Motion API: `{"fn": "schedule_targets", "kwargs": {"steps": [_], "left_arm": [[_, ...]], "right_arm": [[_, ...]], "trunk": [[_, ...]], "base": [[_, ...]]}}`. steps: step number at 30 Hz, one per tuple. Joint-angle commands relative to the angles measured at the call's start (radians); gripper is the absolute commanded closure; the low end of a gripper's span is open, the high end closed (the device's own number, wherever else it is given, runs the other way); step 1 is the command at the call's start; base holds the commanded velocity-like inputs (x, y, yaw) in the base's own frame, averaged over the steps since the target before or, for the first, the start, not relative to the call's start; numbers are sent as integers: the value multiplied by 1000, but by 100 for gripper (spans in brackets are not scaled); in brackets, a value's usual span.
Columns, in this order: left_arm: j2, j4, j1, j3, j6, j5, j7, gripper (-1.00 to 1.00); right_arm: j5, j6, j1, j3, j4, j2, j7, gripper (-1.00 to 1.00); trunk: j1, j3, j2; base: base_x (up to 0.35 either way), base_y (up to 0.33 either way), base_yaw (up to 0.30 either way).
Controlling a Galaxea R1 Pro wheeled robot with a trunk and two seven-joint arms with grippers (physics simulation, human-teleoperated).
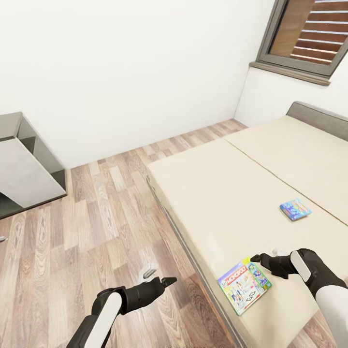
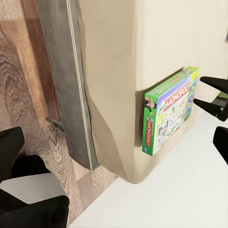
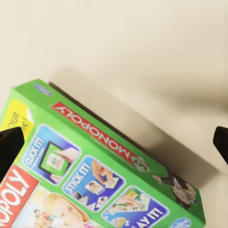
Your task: Put all the toys in the child's room - the three board games (two on the bed and one on the table), the two jigsaw puzzles on the table, and the tennis ball on the table - inside the toy box on the table in the child's room.
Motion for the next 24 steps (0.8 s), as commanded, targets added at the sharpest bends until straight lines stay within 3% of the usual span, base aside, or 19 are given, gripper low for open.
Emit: {"fn": "schedule_targets", "kwargs": {"steps": [1,12,24], "left_arm": [[0,0,0,1,4,-4,-5,-100],[6,18,3,10,-3,-11,-8,-100],[45,119,9,11,-99,-13,-12,-100]], "right_arm": [[9,5,0,-5,-1,0,8,-100],[9,5,0,-3,0,2,8,-100],[9,5,2,2,0,5,8,-100]], "trunk": [[0,-2,0],[0,-13,0],[0,-15,0]], "base": [[0,0,0],[0,0,0],[-1,0,0]]}}
